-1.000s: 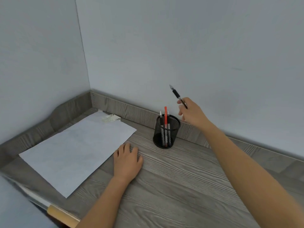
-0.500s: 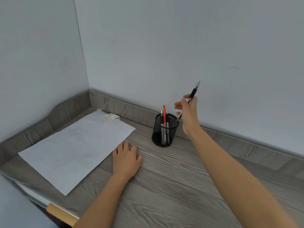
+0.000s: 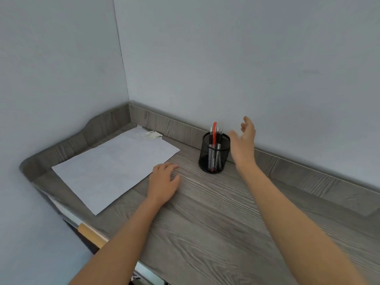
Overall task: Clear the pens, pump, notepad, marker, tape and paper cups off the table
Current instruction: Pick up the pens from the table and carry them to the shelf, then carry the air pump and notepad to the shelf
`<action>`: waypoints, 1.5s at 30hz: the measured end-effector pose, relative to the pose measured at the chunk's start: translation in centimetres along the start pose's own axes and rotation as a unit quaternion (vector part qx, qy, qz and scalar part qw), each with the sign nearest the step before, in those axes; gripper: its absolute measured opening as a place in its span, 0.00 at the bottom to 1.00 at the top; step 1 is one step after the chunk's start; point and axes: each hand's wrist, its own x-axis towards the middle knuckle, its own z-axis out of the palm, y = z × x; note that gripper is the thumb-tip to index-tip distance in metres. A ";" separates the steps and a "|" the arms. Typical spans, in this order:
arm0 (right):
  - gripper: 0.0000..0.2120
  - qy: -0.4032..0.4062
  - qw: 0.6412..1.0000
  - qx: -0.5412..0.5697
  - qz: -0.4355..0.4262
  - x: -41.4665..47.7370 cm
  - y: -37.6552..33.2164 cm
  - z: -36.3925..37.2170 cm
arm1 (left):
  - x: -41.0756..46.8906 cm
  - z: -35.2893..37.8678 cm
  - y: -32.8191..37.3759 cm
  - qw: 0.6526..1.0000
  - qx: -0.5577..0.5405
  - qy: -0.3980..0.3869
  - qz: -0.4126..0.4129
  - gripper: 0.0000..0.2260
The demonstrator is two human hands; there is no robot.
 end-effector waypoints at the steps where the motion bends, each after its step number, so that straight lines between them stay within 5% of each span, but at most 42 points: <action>1: 0.24 0.000 1.000 -0.009 -0.016 -1.5 0.4 0.0 | -0.6 -0.6 0.2 0.998 -0.055 0.017 0.000 0.30; 7: 0.19 -0.184 0.966 -0.128 -0.129 -11.5 3.6 1.5 | -9.2 -3.6 -0.1 0.993 -0.053 0.090 -0.046 0.26; 13: 0.20 -0.383 0.874 -0.205 -0.216 -18.8 4.4 3.1 | -20.9 -4.3 -4.2 0.966 0.085 0.171 -0.174 0.21; 16: 0.18 -0.445 0.818 -0.225 -0.287 -23.1 3.3 5.1 | -27.5 -4.2 -6.8 0.932 0.033 0.167 -0.320 0.14; 22: 0.18 -0.588 0.698 -0.231 -0.338 -33.3 3.7 8.6 | -41.6 -4.8 -11.1 0.815 -0.052 0.229 -0.530 0.12; 24: 0.17 -0.623 0.669 -0.269 -0.303 -36.5 4.9 10.1 | -45.6 -5.3 -11.4 0.777 -0.073 0.258 -0.569 0.12; 28: 0.18 -0.642 0.667 -0.317 -0.205 -45.1 7.2 11.6 | -54.5 -6.1 -11.2 0.729 -0.114 0.276 -0.617 0.13; 33: 0.17 -0.724 0.558 -0.329 -0.236 -59.5 6.8 11.4 | -67.4 -9.4 -11.7 0.650 -0.122 0.324 -0.677 0.12; 41: 0.15 -0.806 0.378 -0.252 -0.380 -75.6 1.2 15.0 | -81.8 -12.3 -9.0 0.433 -0.122 0.533 -0.716 0.09; 45: 0.15 -0.839 0.291 -0.193 -0.418 -82.0 -0.8 15.5 | -84.9 -10.2 -7.2 0.336 -0.136 0.579 -0.730 0.05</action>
